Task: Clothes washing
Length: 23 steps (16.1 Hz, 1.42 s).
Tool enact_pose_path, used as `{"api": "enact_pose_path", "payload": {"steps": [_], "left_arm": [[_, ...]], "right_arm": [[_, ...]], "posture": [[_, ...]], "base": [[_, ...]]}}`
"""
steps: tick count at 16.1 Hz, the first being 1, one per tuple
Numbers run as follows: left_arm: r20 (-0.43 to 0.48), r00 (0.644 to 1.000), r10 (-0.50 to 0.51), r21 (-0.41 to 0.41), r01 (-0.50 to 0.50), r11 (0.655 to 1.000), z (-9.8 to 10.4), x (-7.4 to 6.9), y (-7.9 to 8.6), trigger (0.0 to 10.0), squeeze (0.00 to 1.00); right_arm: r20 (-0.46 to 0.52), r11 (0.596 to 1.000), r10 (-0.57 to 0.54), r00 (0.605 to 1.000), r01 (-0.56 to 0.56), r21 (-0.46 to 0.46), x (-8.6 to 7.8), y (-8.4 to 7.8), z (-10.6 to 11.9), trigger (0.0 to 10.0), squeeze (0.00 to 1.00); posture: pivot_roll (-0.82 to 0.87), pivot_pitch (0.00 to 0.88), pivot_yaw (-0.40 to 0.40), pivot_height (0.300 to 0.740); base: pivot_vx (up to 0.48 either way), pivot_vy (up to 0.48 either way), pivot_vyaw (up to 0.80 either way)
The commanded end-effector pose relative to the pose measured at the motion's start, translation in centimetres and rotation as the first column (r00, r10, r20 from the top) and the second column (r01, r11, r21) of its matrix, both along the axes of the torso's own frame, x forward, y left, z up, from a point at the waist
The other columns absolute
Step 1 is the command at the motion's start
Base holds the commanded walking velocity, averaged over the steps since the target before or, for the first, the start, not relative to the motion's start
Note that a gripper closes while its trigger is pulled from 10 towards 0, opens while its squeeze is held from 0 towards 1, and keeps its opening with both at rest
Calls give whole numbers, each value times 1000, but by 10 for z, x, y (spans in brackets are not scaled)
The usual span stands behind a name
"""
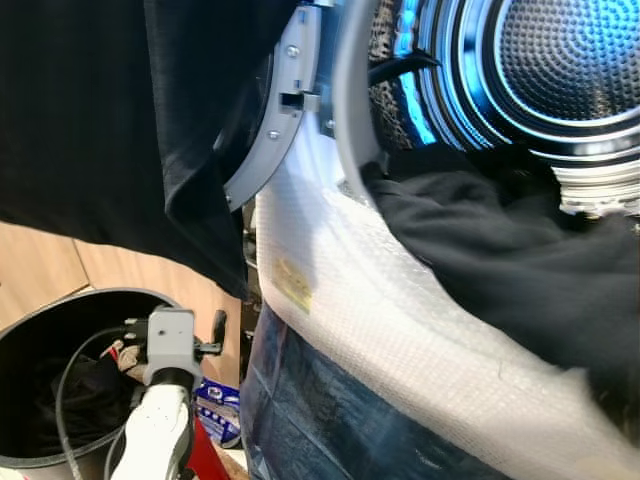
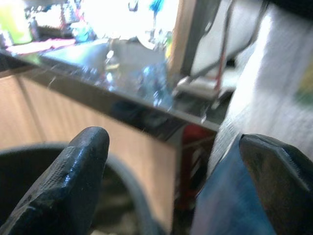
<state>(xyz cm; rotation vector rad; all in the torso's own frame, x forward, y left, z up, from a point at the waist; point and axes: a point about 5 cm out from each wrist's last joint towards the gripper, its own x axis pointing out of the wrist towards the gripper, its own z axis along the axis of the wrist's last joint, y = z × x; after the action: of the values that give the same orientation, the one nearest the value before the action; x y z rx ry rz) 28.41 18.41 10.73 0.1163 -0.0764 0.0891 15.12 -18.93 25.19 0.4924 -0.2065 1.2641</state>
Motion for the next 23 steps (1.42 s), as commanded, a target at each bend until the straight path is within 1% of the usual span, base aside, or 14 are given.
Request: {"api": "enact_pose_path", "payload": {"steps": [1, 2, 3, 4, 5, 6, 7, 9, 11, 14, 15, 16, 18, 23], "left_arm": [[43, 998, -38, -15, 39, 999, 8, 2, -7, 10000, 0], [43, 998, -39, -15, 40, 999, 8, 2, -7, 10000, 0], [42, 998, -50, -19, 51, 999, 8, 3, -9, 10000, 0], [42, 997, -62, -18, 63, 998, 8, 4, -12, 10000, 0], [44, 996, -82, -7, 82, 997, 9, 5, -14, 10000, 0], [45, 995, -93, -1, 93, 996, 9, 5, -15, 10000, 0], [44, 995, -90, -3, 91, 996, 9, 5, -14, 10000, 0], [41, 995, -85, -2, 86, 996, 8, 4, -13, 10000, 0], [39, 996, -81, -2, 82, 997, 7, 3, -13, 10000, 0], [36, 996, -76, -1, 76, 997, 6, 2, -11, 10000, 0], [36, 997, -74, 0, 74, 997, 7, 3, -10, 10000, 0], [35, 997, -74, -1, 74, 997, 7, 4, -10, 10000, 0], [37, 996, -87, -3, 87, 996, 8, 7, -14, 10000, 0], [28, 997, -67, 12, 67, 998, 8, 10, -11, 10000, 0]], "right_arm": [[12, 998, 57, 998, -58, 15, -8, 0, 5, 10000, 0], [14, 999, 47, 999, -48, 18, -6, -1, 6, 10000, 0], [61, 993, -12, 998, 5, 115, 4, -4, 23, 10000, 0], [82, 989, -5, 997, -7, 149, 5, -1, 29, 10000, 0], [74, 991, 54, 996, -63, 122, 0, 5, 27, 10000, 0], [22, 995, 88, 996, -89, 37, -4, 7, 14, 10000, 0], [-14, 997, 74, 997, -74, -5, -2, 7, 3, 10000, 0], [-26, 1000, 27, 999, -27, 10, 8, 8, 3, 10000, 0], [5, 1000, 24, 1000, -24, 18, 12, 7, 8, 10000, 0], [182, 1000, -24, 983, 25, -3, 30, 10, 33, 10000, 0], [293, 998, -61, 954, 66, -10, 44, 20, 56, 10000, 0], [320, 997, -79, 944, 83, 1, 50, 23, 64, 10000, 0], [408, 991, -129, 904, 125, 38, 82, 44, 96, 10000, 0], [351, 962, -273, 896, 244, 125, 158, 69, 144, 10000, 0]], "posture": [[-51, 0, -129, 740], [-51, 0, -129, 740], [-56, 0, -124, 740], [-56, 0, -124, 740], [-57, 0, -116, 740], [-57, 0, -115, 740], [-55, 0, -116, 740], [-51, 0, -117, 740], [-41, 0, -122, 740], [-42, 0, -112, 740], [-42, 0, -112, 740], [-52, 0, -98, 740], [-46, 0, -97, 740], [-19, 0, -109, 740]], "base": [[0, 0, 0], [0, 0, 0], [0, 0, 0], [0, 0, 0], [0, 0, 0], [0, 0, 0], [0, 0, 0], [0, 0, 0], [0, 0, 0], [0, 0, 0], [0, 0, 0], [0, 0, 0], [0, 0, 0], [0, 0, 0]]}}
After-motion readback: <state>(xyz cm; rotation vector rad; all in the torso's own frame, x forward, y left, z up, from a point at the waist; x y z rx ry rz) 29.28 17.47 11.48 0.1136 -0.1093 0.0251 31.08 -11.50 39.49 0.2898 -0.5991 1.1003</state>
